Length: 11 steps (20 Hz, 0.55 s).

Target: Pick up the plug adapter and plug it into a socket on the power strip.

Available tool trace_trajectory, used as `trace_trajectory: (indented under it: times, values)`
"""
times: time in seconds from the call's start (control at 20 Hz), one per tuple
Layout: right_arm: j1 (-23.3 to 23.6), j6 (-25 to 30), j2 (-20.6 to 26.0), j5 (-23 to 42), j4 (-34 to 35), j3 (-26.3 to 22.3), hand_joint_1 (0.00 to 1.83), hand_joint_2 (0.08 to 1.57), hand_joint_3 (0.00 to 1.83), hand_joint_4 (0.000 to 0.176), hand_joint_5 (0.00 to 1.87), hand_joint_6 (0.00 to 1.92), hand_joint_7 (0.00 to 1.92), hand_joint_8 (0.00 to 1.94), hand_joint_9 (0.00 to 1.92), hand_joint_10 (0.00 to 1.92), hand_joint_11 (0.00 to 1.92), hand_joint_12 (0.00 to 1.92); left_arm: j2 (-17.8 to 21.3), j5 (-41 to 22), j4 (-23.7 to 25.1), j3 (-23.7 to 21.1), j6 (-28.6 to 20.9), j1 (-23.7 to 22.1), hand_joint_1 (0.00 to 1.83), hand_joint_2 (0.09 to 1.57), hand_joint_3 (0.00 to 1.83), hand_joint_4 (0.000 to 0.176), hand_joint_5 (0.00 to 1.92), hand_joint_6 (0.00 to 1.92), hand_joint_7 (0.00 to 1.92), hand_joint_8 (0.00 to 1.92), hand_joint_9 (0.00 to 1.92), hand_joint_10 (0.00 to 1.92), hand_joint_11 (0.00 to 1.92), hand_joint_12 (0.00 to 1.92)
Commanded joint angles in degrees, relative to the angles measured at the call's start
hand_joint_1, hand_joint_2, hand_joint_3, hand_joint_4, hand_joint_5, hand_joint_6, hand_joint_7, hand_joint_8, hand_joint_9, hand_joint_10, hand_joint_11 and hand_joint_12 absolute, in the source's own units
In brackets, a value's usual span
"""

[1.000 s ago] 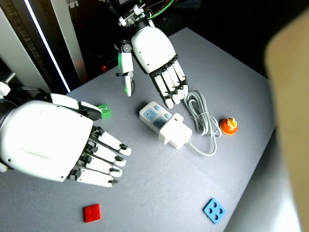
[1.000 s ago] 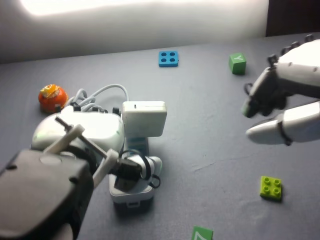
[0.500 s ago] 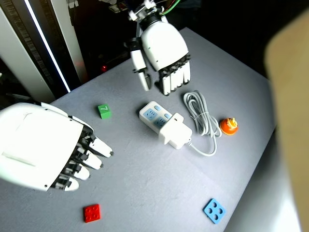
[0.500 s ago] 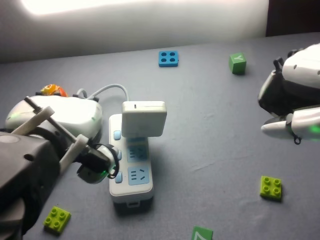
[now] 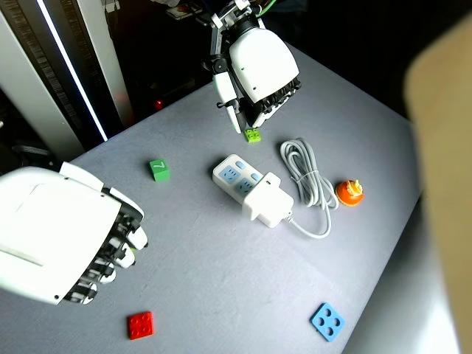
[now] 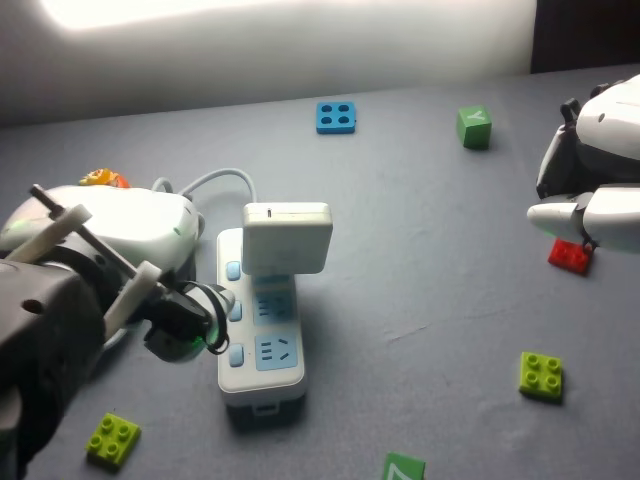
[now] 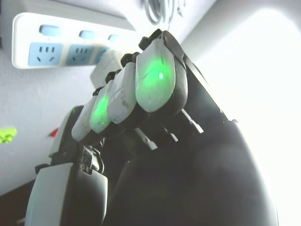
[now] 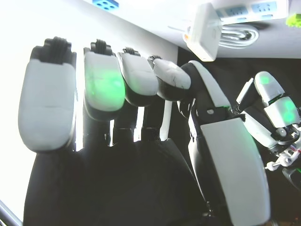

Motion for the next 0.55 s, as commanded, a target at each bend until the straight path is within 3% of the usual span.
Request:
trace_trajectory:
  times: [0.0,0.35,0.45,0.5]
  values:
    - [1.1,0.0,0.2,1.0,-0.8,0.0,0.54,1.43,0.0,0.0,1.04,1.92,1.22,1.94,1.37,1.92,1.54,1.92,1.0,-1.8,4.6,-0.1,0.4,-0.9,0.49,1.44,0.0,0.0,1.27,1.92,1.38,1.92,1.45,1.92,1.53,1.92]
    - [1.9,-1.7,0.0,2.3,-1.0,0.0,0.57,1.42,0.0,0.0,0.99,1.92,1.18,1.94,1.33,1.92,1.49,1.92,2.0,-1.3,2.3,0.2,3.4,-2.8,0.5,1.44,0.0,0.0,1.24,1.92,1.33,1.92,1.39,1.92,1.47,1.92]
    - [2.3,-0.5,-0.2,4.4,-4.3,0.0,0.58,1.42,0.0,0.0,0.98,1.92,1.17,1.94,1.32,1.92,1.49,1.92,2.0,-1.4,2.3,-0.1,3.4,-2.6,0.52,1.44,0.0,0.0,1.22,1.92,1.33,1.92,1.39,1.92,1.47,1.92]
    - [2.2,3.6,-0.2,6.0,-9.3,0.0,0.59,1.41,0.0,0.0,0.95,1.92,1.17,1.94,1.32,1.92,1.49,1.92,2.0,-1.8,2.3,-0.2,3.4,-2.6,0.51,1.44,0.0,0.0,1.23,1.92,1.33,1.92,1.4,1.92,1.47,1.92]
